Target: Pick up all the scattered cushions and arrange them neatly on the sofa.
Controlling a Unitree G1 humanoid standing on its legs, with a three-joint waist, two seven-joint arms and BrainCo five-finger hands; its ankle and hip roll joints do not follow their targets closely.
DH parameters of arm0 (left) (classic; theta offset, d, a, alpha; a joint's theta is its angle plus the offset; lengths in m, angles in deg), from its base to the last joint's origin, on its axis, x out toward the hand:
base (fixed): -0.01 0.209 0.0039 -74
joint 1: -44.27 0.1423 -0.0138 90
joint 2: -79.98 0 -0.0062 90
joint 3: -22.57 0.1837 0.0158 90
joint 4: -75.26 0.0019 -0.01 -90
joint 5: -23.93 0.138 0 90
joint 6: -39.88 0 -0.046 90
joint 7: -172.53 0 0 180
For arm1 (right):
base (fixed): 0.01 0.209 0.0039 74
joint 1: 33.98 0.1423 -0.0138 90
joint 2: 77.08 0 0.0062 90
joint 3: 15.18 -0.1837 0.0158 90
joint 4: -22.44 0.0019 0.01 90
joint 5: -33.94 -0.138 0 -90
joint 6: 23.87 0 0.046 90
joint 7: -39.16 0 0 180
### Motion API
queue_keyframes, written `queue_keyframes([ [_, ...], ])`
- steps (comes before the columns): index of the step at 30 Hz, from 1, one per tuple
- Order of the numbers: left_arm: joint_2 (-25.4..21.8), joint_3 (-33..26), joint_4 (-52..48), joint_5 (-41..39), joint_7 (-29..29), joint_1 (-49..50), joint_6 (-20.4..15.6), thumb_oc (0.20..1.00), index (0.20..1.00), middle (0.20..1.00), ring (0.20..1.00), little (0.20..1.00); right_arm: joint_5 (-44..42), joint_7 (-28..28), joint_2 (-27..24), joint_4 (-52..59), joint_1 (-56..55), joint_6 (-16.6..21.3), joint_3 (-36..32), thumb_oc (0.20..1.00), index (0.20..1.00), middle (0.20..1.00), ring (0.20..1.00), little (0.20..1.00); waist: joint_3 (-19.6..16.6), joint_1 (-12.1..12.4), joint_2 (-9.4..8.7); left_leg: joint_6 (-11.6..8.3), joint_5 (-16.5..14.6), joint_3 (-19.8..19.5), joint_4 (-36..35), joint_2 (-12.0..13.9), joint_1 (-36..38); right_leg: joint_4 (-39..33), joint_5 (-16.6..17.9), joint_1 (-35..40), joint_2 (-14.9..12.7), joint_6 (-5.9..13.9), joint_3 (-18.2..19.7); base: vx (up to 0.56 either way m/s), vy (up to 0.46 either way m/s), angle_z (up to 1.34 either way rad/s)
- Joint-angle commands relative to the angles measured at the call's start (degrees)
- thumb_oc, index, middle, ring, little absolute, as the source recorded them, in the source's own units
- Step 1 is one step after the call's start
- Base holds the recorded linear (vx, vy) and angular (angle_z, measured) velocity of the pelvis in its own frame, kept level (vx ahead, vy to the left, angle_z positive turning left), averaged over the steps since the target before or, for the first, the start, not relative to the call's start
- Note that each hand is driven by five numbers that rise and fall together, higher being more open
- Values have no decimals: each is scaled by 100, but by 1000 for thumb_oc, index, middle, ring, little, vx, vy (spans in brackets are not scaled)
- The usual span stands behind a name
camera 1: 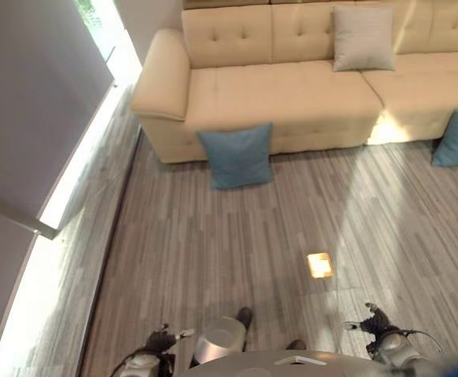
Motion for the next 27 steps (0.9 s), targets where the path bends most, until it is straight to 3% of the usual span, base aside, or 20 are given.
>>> queue_keyframes([
  [1, -107, -73, 154, -39, 20, -182, -70, 1000, 1000, 1000, 1000, 1000, -144, 46, -93, 195, 16, 64, 217, 1000, 1000, 1000, 1000, 1000, -165, 81, -285, 128, -331, -175, 198, -298, -182, 180, 111, 94, -517, 575, 446, 165, 195, 14],
  [3, -213, -59, 112, -13, 23, -234, -47, 1000, 1000, 1000, 1000, 1000, -125, 27, -28, 240, 104, 33, 262, 1000, 1000, 1000, 1000, 1000, -45, 52, -245, 316, -288, -235, 300, -390, -138, 1144, 212, -206, -806, 553, 491, 0, 269, 10],
  [5, -253, -45, 110, 0, 10, -261, -56, 1000, 1000, 1000, 1000, 1000, -130, 29, 1, 267, 137, 41, 278, 1000, 1000, 1000, 1000, 1000, -14, 24, -235, 351, -297, -297, 291, -391, -96, 1466, 211, -378, -831, 570, 646, 22, 125, 26],
  [6, -296, 11, 58, -30, -29, -361, -85, 1000, 1000, 1000, 1000, 1000, -167, 67, 43, 342, 214, 65, 265, 1000, 1000, 1000, 1000, 1000, 26, -67, -236, 371, -292, -474, 179, -388, 53, 1663, 225, -677, -662, 559, 1092, 113, 10, 46],
  [8, -306, 57, 28, -28, -43, -416, -99, 1000, 1000, 1000, 1000, 1000, -202, 83, 43, 359, 224, 71, 241, 1000, 1000, 1000, 1000, 1000, -1, -122, -261, 355, -264, -565, 88, -392, 98, 1479, 253, -734, -560, 564, 1206, 143, -20, 63],
  [9, -299, 157, 16, -2, -53, -521, -129, 1000, 1000, 1000, 1000, 1000, -258, 93, 37, 368, 238, 77, 216, 1000, 1000, 1000, 1000, 1000, -14, -220, -316, 321, -255, -692, -57, -418, 201, 949, 365, -726, -474, 604, 1299, 184, -59, 110],
  [10, -286, 204, 27, 22, -61, -570, -145, 1000, 1000, 1000, 1000, 1000, -277, 111, 33, 366, 242, 80, 198, 1000, 1000, 1000, 1000, 1000, -18, -277, -327, 301, -252, -742, -122, -426, 245, 665, 473, -761, -472, 636, 1333, 355, -91, 109],
  [11, -250, 261, 56, 33, -76, -657, -172, 1000, 1000, 1000, 1000, 1000, -265, 139, 22, 345, 269, 50, 182, 1000, 1000, 1000, 1000, 1000, -24, -411, -301, 243, -270, -773, -323, -390, 445, 207, 811, -971, -520, 730, 1328, 228, -46, 93],
  [13, -246, 252, 96, 42, -60, -696, -168, 1000, 1000, 1000, 1000, 1000, -249, 135, 7, 309, 277, 30, 170, 1000, 1000, 1000, 1000, 1000, -43, -505, -349, 191, -296, -826, -365, -407, 509, -118, 907, -986, -571, 795, 1216, 207, -28, 83],
  [17, -233, 220, 164, 106, -73, -698, -175, 1000, 1000, 1000, 1000, 1000, -289, 157, 40, 290, 268, 97, 175, 1000, 1000, 1000, 1000, 1000, -172, -543, -503, -4, -460, -1005, -477, -267, 604, -318, 886, -796, -407, 785, 1181, 301, -144, 61],
  [18, -258, 183, 124, 26, -86, -689, -188, 1000, 1000, 1000, 1000, 1000, -364, 177, 43, 318, 321, 135, 198, 1000, 1000, 1000, 1000, 1000, -125, -521, -568, -134, -586, -958, -267, -83, 548, -369, 820, -657, -300, 738, 1178, 162, -140, 107],
  [20, -269, 173, 103, -71, -109, -721, -199, 1000, 1000, 1000, 1000, 1000, -409, 227, 32, 345, 415, 181, 281, 1000, 1000, 1000, 1000, 1000, 20, -479, -654, -264, -576, -818, 399, 16, 127, -450, 775, -538, -266, 698, 1222, 106, -134, 81],
  [22, -283, 165, 63, -150, -144, -737, -210, 1000, 1000, 1000, 1000, 1000, -451, 258, 8, 390, 491, 193, 352, 1000, 1000, 1000, 1000, 1000, 149, -415, -704, -242, -482, -523, 954, 140, -274, -563, 712, -398, -201, 620, 1263, 30, -57, 38],
  [24, -287, 165, 52, -197, -151, -746, -218, 1000, 1000, 1000, 1000, 1000, -467, 257, 8, 380, 522, 190, 373, 1000, 1000, 1000, 1000, 1000, 157, -403, -731, -189, -472, -440, 977, 151, -413, -604, 687, -364, -195, 609, 1247, 58, 12, -1],
  [26, -245, 171, 58, -152, -124, -688, -184, 1000, 1000, 1000, 1000, 1000, -475, 232, -23, 379, 517, 193, 373, 1000, 1000, 1000, 1000, 1000, 71, -379, -670, -75, -361, -290, 372, 60, -456, -731, 647, -250, -73, 626, 1242, 169, 98, 5],
  [27, -233, 186, 60, -125, -117, -665, -185, 1000, 1000, 1000, 1000, 1000, -486, 235, -39, 394, 494, 205, 368, 1000, 1000, 1000, 1000, 1000, 30, -401, -627, -58, -155, -207, 112, -18, -566, -742, 595, -241, -26, 618, 1250, 168, 195, 7],
])
